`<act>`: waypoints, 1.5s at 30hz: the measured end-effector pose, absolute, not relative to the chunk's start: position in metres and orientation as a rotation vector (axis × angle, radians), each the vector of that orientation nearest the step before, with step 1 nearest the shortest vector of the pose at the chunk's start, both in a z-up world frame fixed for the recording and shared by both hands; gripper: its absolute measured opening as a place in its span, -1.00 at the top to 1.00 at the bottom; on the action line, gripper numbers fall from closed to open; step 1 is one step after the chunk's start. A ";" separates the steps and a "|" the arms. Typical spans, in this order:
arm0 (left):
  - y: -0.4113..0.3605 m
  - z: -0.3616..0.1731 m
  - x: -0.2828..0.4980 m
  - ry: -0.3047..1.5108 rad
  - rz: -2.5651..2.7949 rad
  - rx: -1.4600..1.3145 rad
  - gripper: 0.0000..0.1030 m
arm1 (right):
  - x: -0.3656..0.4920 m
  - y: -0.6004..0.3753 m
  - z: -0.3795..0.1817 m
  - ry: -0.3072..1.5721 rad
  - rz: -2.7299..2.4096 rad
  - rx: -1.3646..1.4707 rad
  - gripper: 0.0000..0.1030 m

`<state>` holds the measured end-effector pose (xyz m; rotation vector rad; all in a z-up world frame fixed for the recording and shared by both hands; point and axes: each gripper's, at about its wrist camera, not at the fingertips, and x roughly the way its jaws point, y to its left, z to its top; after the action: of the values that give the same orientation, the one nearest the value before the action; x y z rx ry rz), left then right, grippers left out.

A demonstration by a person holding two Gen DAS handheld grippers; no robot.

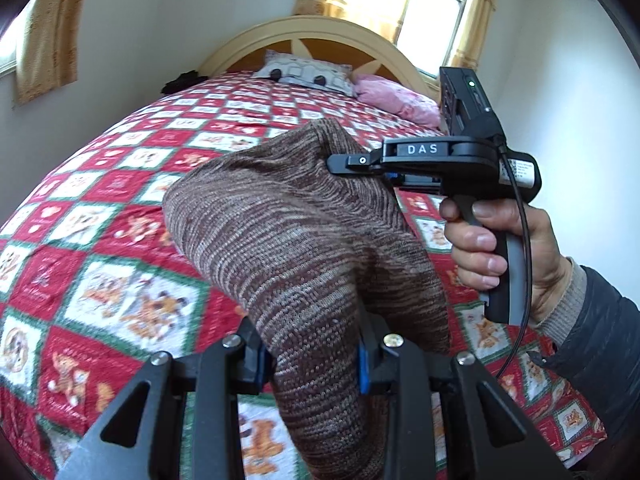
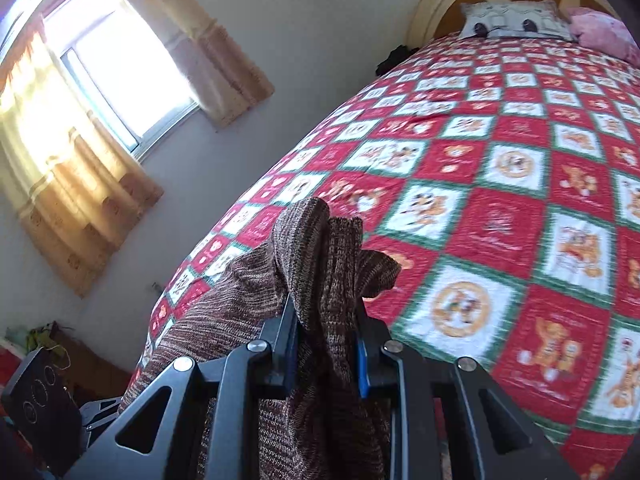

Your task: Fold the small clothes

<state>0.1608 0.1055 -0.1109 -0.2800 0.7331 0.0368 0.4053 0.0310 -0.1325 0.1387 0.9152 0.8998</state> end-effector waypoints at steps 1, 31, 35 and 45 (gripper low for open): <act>0.109 -0.112 0.159 0.734 0.046 -0.284 0.37 | 0.405 0.039 -0.135 0.923 0.909 0.136 0.56; 0.150 -0.167 0.145 0.837 0.152 -0.347 0.17 | 0.313 0.024 -0.144 0.928 0.971 -0.082 0.25; 0.161 -0.149 0.141 0.782 0.159 -0.358 -0.02 | 0.274 0.013 -0.154 0.952 0.979 -0.169 0.24; 0.154 -0.159 0.141 0.822 0.308 -0.260 -0.46 | 0.238 -0.001 -0.177 0.984 0.846 -0.291 0.90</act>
<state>0.1408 0.1541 -0.1591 -0.2597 0.8225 0.3076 0.2377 -0.0013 -0.1767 -0.2906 0.9839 0.8464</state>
